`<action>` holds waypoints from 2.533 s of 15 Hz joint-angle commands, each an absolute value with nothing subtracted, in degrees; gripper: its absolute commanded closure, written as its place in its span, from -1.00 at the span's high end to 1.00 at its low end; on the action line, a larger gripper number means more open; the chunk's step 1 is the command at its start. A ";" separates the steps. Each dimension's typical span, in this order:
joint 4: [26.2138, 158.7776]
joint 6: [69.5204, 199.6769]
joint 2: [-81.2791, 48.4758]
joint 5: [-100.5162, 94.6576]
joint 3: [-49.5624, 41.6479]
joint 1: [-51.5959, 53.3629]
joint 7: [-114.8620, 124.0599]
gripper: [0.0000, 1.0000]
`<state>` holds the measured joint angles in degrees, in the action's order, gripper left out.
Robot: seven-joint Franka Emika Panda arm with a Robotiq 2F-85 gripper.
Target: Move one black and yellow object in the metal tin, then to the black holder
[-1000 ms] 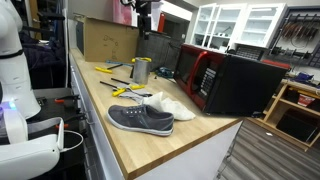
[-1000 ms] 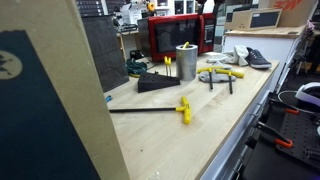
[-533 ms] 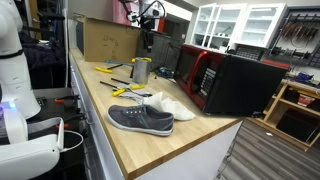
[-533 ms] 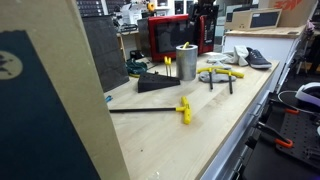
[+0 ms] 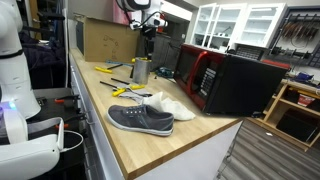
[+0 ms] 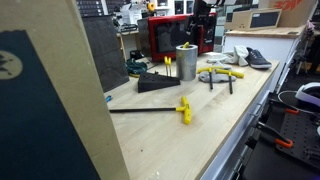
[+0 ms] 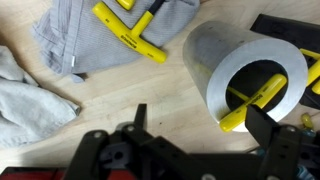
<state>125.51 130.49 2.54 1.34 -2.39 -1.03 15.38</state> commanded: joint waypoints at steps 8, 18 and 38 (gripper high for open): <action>123.90 126.02 0.81 1.48 -1.67 -1.44 21.52 1.00; 125.96 129.03 -0.68 1.29 -1.77 -1.18 22.17 0.50; 124.64 135.47 1.39 -3.89 -3.49 -2.71 20.29 -0.88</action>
<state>125.76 133.31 -0.94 -1.63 -2.23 -1.25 20.59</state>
